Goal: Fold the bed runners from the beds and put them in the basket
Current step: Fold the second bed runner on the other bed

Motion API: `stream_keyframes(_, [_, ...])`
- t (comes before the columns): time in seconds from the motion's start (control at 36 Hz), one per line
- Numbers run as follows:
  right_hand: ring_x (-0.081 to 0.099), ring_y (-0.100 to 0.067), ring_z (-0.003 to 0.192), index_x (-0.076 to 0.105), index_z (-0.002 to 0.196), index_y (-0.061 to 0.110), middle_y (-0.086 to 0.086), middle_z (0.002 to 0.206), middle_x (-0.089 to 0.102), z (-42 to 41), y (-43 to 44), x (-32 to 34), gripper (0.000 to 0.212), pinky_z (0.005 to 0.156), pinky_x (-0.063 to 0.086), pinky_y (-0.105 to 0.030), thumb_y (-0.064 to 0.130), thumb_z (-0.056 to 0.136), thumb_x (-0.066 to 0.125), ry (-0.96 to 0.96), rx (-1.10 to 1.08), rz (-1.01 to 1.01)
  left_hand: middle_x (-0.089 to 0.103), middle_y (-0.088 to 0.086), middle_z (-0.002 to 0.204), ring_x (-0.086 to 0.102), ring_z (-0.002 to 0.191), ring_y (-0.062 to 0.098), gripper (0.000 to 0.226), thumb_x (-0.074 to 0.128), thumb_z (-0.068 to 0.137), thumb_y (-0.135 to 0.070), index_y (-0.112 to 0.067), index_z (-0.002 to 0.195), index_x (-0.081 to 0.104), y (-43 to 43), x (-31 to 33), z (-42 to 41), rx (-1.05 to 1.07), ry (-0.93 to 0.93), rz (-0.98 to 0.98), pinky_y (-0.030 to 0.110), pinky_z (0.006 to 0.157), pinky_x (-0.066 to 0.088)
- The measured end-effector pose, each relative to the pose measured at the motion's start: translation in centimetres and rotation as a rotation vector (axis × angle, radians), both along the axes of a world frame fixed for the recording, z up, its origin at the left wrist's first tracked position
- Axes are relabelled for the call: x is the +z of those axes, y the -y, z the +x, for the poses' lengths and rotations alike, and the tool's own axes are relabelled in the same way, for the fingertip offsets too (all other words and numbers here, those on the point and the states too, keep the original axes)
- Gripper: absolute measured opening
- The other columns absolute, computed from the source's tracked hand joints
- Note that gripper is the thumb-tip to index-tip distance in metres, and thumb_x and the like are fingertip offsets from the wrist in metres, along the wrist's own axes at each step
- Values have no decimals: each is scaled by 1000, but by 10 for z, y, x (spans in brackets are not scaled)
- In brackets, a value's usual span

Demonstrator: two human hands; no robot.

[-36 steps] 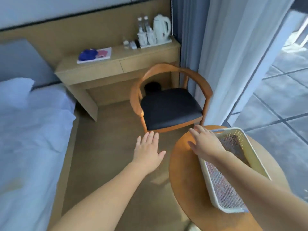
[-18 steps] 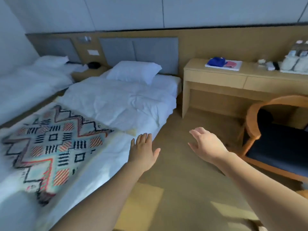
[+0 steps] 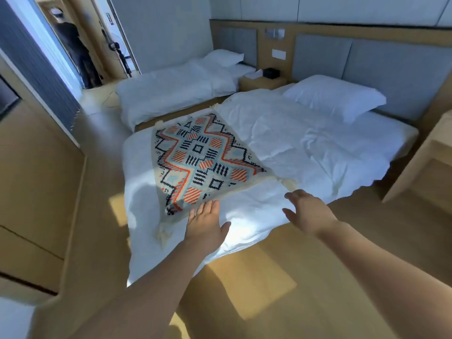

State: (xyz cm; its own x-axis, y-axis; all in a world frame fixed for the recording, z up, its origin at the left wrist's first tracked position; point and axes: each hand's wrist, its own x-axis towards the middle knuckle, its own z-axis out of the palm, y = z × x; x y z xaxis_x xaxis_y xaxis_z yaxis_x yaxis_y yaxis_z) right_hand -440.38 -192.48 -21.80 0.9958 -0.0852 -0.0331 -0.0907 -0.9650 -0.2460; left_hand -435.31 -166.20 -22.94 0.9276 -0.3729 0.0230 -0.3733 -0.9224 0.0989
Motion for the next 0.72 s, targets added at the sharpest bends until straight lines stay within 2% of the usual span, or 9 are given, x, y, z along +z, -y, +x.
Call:
stream_keyframes(0.14, [55, -28, 114, 46, 136, 15, -9, 134, 50, 18, -20, -5, 44, 95, 43, -37, 33, 96, 48, -40, 55, 9, 38, 4, 147, 33, 135, 24, 66, 45, 93, -49, -13, 146, 29, -30, -6, 1, 58, 9, -4, 38, 110, 24])
stream_keyframes(0.22, [55, -27, 114, 46, 136, 15, -9, 133, 50, 33, -30, -7, 44, 94, 44, -35, 33, 96, 48, -53, 70, -19, 57, 9, 128, 52, 119, 30, 61, 52, 86, -47, -8, 133, 47, -47, -12, 8, 65, 51, -41, 42, 98, 39])
stream_keyframes(0.28, [55, -28, 113, 48, 133, 14, -9, 131, 52, 47, -38, -7, 42, 92, 45, -35, 33, 95, 49, -45, 71, -28, 61, 10, 120, 57, 111, 32, 62, 47, 81, -50, -7, 126, 53, -61, -15, 16, 81, 61, -69, 42, 93, 43])
stream_keyframes(0.33, [55, -30, 112, 51, 130, 13, -11, 129, 53, 62, -50, -6, 42, 91, 46, -36, 33, 94, 50, -28, 71, -30, 56, 8, 128, 51, 118, 29, 67, 38, 82, -54, -10, 132, 48, -76, -15, 26, 84, 55, -61, 41, 97, 40])
stream_keyframes(0.42, [56, -31, 112, 51, 132, 13, -11, 130, 53, 84, -79, -6, 43, 91, 47, -37, 33, 94, 50, -7, 73, -16, 46, 4, 140, 42, 128, 24, 66, 41, 88, -52, -13, 141, 36, -107, -20, 46, 85, 33, -71, 40, 104, 34])
stream_keyframes(0.53, [56, -32, 112, 51, 133, 12, -12, 133, 52, 120, -136, -13, 44, 90, 48, -40, 33, 94, 52, 17, 88, 7, 52, 7, 133, 48, 122, 27, 64, 43, 85, -49, -10, 136, 43, -161, -22, 79, 73, 52, -115, 40, 102, 36])
stream_keyframes(0.64, [56, -32, 115, 50, 135, 10, -14, 134, 53, 158, -211, -24, 46, 91, 48, -39, 32, 95, 52, 6, 83, 26, 52, 7, 135, 47, 124, 27, 60, 53, 89, -44, -10, 138, 43, -233, -24, 116, 63, 68, -152, 40, 104, 35])
stream_keyframes(0.72, [55, -32, 115, 51, 133, 11, -15, 131, 55, 187, -273, -30, 44, 91, 48, -38, 32, 95, 51, -35, 95, 38, 56, 10, 131, 51, 121, 29, 62, 50, 86, -46, -7, 134, 47, -293, -25, 138, 83, 70, -149, 41, 101, 37])
